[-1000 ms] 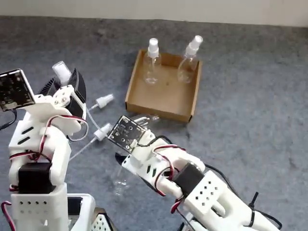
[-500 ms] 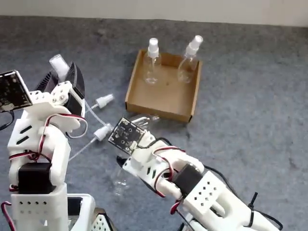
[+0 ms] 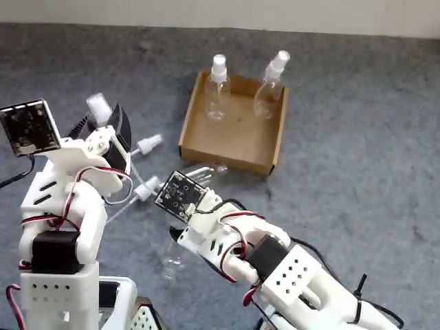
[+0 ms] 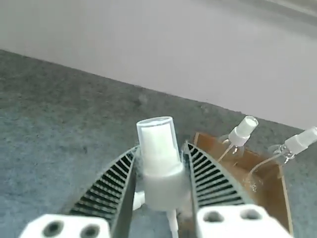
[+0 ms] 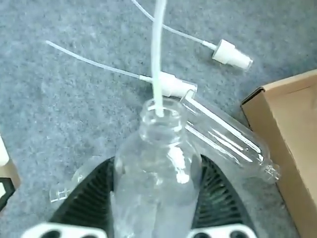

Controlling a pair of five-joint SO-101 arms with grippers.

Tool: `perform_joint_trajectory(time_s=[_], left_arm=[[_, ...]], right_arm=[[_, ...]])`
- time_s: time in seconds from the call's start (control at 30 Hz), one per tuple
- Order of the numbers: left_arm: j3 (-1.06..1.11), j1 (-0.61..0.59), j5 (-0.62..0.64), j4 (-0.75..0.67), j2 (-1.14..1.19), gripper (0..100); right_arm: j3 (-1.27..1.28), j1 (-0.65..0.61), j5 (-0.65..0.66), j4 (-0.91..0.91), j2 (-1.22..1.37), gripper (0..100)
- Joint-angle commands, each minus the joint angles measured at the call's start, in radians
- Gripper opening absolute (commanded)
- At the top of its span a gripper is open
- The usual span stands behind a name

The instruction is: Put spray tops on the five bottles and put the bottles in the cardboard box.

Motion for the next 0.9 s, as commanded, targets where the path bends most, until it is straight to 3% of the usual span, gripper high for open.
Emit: perform_joint_trajectory(time_s=[0.0,0.2,0.47,0.87], left_arm=[[0.058,0.022,0.006,0.003,-0.010,0],[0.074,0.024,0.009,0.002,-0.010,0],[0.038,0.016,-0.048,-0.103,-0.010,0],[0.035,0.016,-0.049,-0.103,-0.010,0]], right_arm=[[-0.012,-0.005,0.009,-0.021,-0.031,0.4],[-0.012,-0.007,0.009,-0.021,-0.031,0.4],[-0.012,-0.010,0.009,-0.021,-0.031,0.4],[-0.012,-0.010,0.009,-0.021,-0.033,0.4]])
